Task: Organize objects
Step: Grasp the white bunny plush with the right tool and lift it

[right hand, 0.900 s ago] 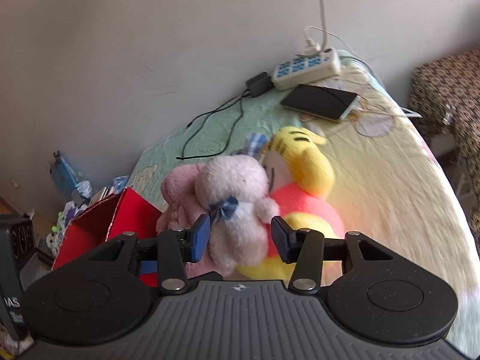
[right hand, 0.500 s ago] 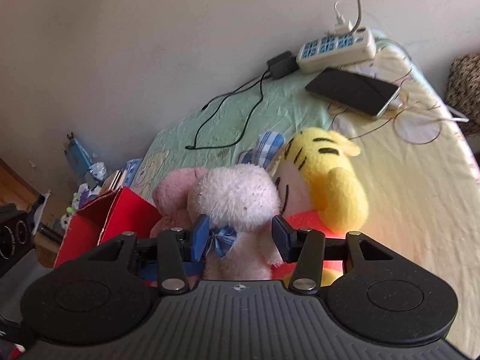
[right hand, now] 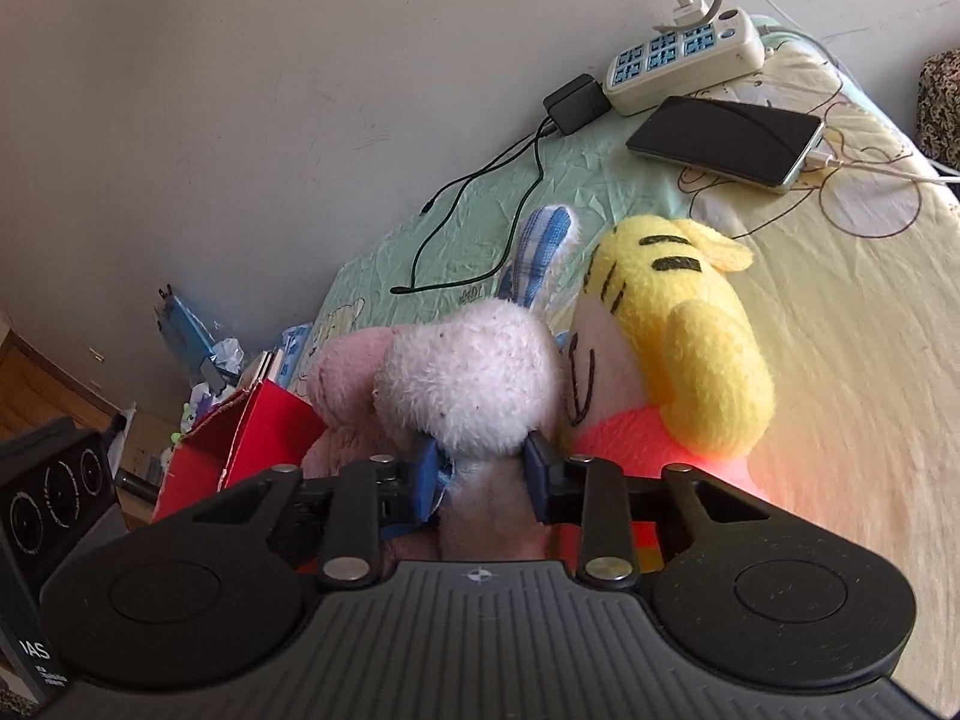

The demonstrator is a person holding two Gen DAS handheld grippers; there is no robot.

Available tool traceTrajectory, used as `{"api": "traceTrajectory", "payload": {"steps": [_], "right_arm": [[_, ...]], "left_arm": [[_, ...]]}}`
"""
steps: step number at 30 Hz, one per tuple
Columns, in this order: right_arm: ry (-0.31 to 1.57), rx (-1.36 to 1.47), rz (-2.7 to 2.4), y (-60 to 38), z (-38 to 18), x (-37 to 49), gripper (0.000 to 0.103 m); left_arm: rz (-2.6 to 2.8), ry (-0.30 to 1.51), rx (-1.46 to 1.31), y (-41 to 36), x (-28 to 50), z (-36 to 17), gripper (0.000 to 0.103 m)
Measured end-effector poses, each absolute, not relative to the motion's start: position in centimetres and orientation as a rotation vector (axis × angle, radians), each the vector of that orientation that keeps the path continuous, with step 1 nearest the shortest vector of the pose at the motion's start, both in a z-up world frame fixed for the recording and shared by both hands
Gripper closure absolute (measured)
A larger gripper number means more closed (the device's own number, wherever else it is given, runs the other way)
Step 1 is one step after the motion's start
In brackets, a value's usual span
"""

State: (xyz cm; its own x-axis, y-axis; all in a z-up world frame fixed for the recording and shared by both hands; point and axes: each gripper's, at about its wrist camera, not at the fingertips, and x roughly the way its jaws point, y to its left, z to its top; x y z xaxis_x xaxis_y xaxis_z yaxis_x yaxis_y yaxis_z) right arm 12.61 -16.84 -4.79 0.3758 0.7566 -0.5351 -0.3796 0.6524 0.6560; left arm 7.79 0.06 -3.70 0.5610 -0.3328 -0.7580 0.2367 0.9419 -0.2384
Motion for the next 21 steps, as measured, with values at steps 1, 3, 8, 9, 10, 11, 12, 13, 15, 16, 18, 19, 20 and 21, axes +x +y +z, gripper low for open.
{"api": "traceTrajectory", "payload": {"steps": [1,3,8,9,10,11,12,13,15,16,18,19,20,21], "right_arm": [[0.922,0.465,0.757,-16.9,-4.7,12.4,0.073],[0.913,0.466,0.757,-17.2,-4.6,11.8,0.075],[0.903,0.490,0.780,-18.0,-4.2,10.2,0.091],[0.903,0.511,0.792,-18.2,-4.1,9.8,0.091],[0.903,0.525,0.799,-18.4,-4.1,9.6,0.092],[0.903,0.522,0.795,-18.4,-4.0,9.3,0.092],[0.897,0.508,0.776,-18.5,-3.9,9.0,0.092],[0.883,0.498,0.753,-18.5,-3.9,8.9,0.089],[0.882,0.486,0.726,-18.6,-4.5,9.0,0.086],[0.889,0.477,0.714,-18.5,-4.8,9.0,0.085],[0.872,0.426,0.709,-18.2,-4.9,8.8,0.080],[0.857,0.393,0.707,-17.9,-4.9,8.6,0.077],[0.848,0.374,0.707,-17.7,-4.9,8.5,0.073],[0.845,0.367,0.708,-17.4,-5.0,8.5,0.071]], "left_arm": [[-0.335,0.917,-0.111,0.0,7.7,-3.7,0.020],[-0.324,0.915,-0.108,-0.2,7.4,-3.6,0.026],[-0.320,0.900,-0.128,-0.3,6.0,-2.8,0.026],[-0.318,0.900,-0.129,-0.4,5.6,-2.7,0.027],[-0.323,0.903,-0.134,-0.5,5.2,-2.6,0.028],[-0.328,0.906,-0.139,-0.6,4.9,-2.6,0.028],[-0.331,0.910,-0.136,-0.8,4.6,-2.6,0.030],[-0.330,0.911,-0.124,-1.0,4.4,-2.7,0.033],[-0.313,0.908,-0.103,-1.3,4.3,-3.2,0.033],[-0.305,0.914,-0.096,-1.3,4.5,-3.6,0.033],[-0.280,0.929,-0.074,-1.2,5.0,-4.3,0.031],[-0.271,0.935,-0.068,-1.1,5.3,-4.7,0.029],[-0.272,0.940,-0.072,-0.9,5.4,-4.9,0.029],[-0.279,0.944,-0.081,-0.7,5.6,-5.1,0.026]]}}
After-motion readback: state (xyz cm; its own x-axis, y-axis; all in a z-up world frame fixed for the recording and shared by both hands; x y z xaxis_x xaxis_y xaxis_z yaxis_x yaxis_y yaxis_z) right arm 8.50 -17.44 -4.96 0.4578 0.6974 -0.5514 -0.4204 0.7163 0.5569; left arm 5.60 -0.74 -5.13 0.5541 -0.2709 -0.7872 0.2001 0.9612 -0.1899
